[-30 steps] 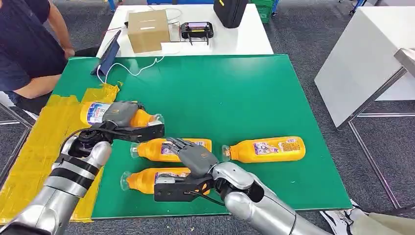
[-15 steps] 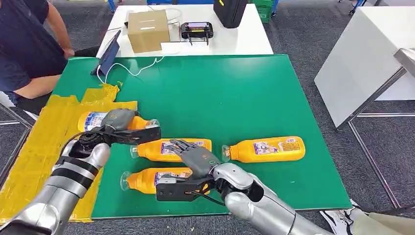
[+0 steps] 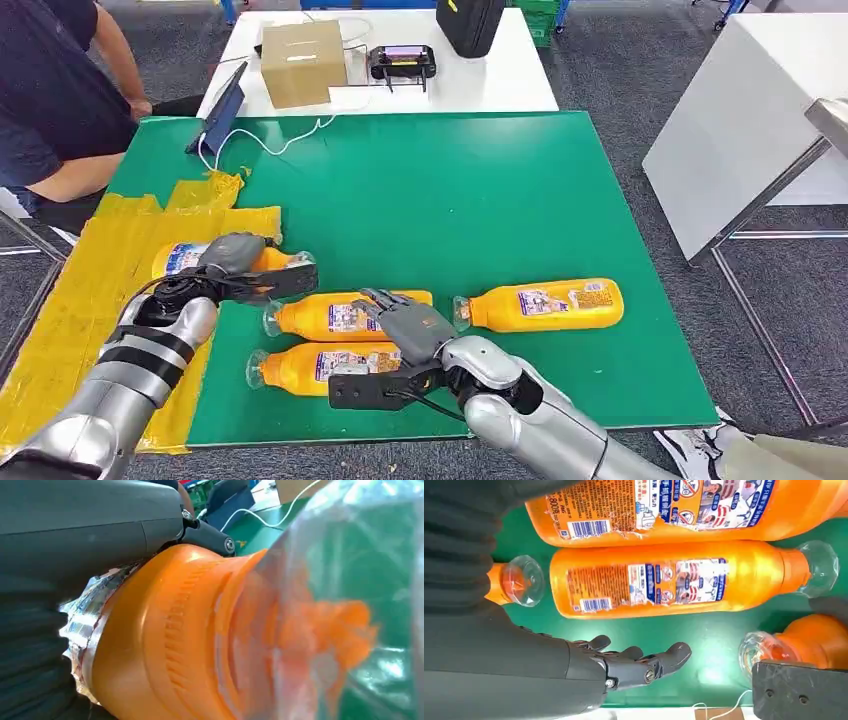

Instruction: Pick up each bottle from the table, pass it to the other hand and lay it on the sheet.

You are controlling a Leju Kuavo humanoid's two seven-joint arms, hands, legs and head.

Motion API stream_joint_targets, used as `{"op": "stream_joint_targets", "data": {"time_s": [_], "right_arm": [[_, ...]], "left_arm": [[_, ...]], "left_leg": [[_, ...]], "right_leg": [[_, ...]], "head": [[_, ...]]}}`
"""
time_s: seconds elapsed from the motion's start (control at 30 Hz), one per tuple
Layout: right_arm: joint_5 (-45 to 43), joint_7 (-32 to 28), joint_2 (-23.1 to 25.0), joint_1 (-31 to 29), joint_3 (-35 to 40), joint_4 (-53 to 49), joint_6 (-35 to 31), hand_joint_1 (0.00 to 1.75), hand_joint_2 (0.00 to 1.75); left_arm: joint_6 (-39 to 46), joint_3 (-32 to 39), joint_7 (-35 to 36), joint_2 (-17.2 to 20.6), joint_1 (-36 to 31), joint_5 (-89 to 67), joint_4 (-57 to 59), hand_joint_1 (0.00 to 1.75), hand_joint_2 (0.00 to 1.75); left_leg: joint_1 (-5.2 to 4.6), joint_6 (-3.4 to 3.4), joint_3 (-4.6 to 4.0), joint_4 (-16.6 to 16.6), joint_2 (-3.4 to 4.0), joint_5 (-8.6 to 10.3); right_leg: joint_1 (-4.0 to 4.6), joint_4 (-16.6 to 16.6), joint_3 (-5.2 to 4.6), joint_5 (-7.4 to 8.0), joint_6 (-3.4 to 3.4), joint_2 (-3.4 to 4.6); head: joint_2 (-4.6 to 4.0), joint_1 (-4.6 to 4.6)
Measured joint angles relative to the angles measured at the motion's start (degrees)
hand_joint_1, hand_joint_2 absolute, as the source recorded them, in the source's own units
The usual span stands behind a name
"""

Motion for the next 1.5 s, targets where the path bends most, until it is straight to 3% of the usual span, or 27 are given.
{"op": "stream_joint_targets", "data": {"time_s": [0.03, 0.07, 0.1, 1.0, 1.2, 1.37, 1.43, 1.5], "right_arm": [[0.0, 0.0, 0.0, 0.0, 0.0, 0.1, 0.0, 0.00, 1.75], [0.0, 0.0, 0.0, 0.0, 0.0, 0.1, 0.0, 0.00, 1.75], [0.1, 0.0, 0.0, 0.0, 0.0, 0.2, 0.0, 0.00, 1.75], [-3.2, 0.3, -0.7, 0.4, 3.8, -0.8, 2.3, 0.00, 1.75], [-3.3, 0.5, -1.7, 0.4, 4.5, 0.5, 2.1, 0.00, 1.75], [-3.3, 0.5, -1.8, 0.4, 4.5, 0.7, 2.1, 0.00, 1.75], [-3.5, 1.5, -2.1, -0.4, 5.0, 3.7, 1.8, 0.00, 1.75], [-4.0, 1.5, -2.3, -1.5, 5.9, 6.5, 1.2, 0.00, 1.75]], "left_arm": [[-0.2, 0.0, 0.0, 0.0, 0.0, 0.0, 0.1, 1.75, 1.75], [-0.5, 0.0, 0.0, 0.0, 0.0, 0.2, 0.3, 0.12, 0.00], [-0.7, 0.0, -0.1, 0.0, 0.0, 0.3, 0.5, 0.00, 0.00], [-2.2, 0.1, -4.3, 0.2, 0.7, 5.9, 0.4, 0.00, 0.00], [-7.8, 3.2, -7.2, -1.4, 3.3, 24.0, -6.1, 0.00, 0.00], [-8.0, 3.3, -7.3, -1.5, 3.5, 25.7, -6.4, 0.00, 0.00], [-8.8, 7.3, -5.0, -5.9, 8.9, 49.4, -20.0, 0.00, 0.00], [-6.9, 8.8, -5.2, -8.4, 11.9, 58.6, -30.1, 0.00, 0.00]], "left_leg": [[0.00, 0.00, 0.00, 0.0, 0.00, 0.00], [0.00, 0.00, 0.00, 0.0, 0.00, 0.00], [0.00, 0.00, -0.01, 0.0, 0.00, 0.00], [0.00, 0.00, -0.01, 0.0, -0.01, 0.00], [-0.01, 0.00, -0.02, 0.0, -0.01, 0.00], [-0.01, 0.00, -0.02, 0.0, -0.01, 0.00], [-0.04, 0.01, -0.07, 0.0, -0.03, -0.01], [-0.03, 0.00, -0.04, 0.0, -0.01, -0.02]], "right_leg": [[0.00, 0.0, 0.00, 0.00, 0.00, 0.00], [0.00, 0.0, 0.00, 0.00, 0.00, 0.00], [0.00, 0.0, 0.00, 0.00, 0.00, 0.00], [0.00, 0.0, -0.01, 0.00, 0.00, 0.00], [-0.02, 0.0, -0.01, 0.00, 0.00, -0.01], [-0.02, 0.0, -0.01, 0.00, 0.00, -0.01], [-0.03, 0.0, -0.03, 0.00, 0.01, 0.00], [-0.01, 0.0, -0.03, 0.00, 0.01, 0.01]], "head": [[0.00, -0.02], [0.00, 0.00], [0.00, 0.00], [0.00, 0.00], [0.00, 0.00], [0.00, 0.00], [0.00, 0.00], [0.00, -0.02]]}}
